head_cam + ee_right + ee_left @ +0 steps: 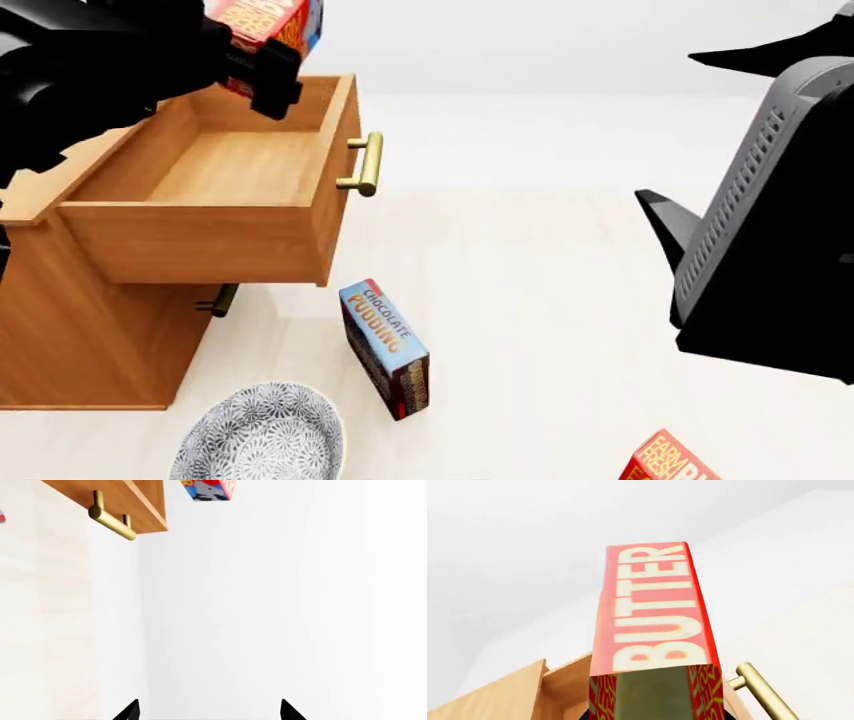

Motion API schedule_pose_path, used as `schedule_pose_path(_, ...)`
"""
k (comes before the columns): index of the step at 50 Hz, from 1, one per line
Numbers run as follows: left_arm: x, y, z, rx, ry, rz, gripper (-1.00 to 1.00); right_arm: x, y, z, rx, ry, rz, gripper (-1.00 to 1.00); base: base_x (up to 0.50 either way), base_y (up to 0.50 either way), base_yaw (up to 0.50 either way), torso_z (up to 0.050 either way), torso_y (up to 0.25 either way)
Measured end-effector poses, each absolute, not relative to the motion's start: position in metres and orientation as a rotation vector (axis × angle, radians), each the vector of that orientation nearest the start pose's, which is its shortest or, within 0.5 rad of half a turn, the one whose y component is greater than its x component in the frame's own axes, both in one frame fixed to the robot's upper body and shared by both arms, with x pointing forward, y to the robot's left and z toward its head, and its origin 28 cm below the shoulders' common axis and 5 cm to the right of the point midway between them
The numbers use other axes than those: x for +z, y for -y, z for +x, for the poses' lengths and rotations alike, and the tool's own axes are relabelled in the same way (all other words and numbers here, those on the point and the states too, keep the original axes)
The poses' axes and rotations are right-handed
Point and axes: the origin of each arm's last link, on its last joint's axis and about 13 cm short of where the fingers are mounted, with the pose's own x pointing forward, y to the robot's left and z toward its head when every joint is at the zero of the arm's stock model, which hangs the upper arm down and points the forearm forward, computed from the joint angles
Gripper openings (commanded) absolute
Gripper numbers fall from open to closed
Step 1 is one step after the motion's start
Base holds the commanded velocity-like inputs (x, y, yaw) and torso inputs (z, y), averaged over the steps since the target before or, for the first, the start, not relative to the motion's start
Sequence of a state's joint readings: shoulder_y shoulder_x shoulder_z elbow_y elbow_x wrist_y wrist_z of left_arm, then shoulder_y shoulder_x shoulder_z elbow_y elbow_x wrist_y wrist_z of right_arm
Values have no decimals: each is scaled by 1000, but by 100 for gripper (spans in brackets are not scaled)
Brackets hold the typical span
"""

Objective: Put the butter at the front in the top drawer of the cabinet and close it.

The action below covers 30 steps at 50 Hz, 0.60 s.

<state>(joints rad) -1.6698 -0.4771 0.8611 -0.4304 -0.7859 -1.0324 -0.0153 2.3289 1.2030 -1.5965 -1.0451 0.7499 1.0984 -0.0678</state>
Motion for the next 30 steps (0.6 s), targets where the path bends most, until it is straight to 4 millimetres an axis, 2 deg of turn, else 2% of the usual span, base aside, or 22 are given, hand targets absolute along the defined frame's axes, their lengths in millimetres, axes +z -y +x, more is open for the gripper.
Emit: schedule_pose_path(30, 356, -252, 389, -76, -362, 280, -100, 359, 168, 159, 321, 218, -1459, 100, 0, 0, 0, 0, 1)
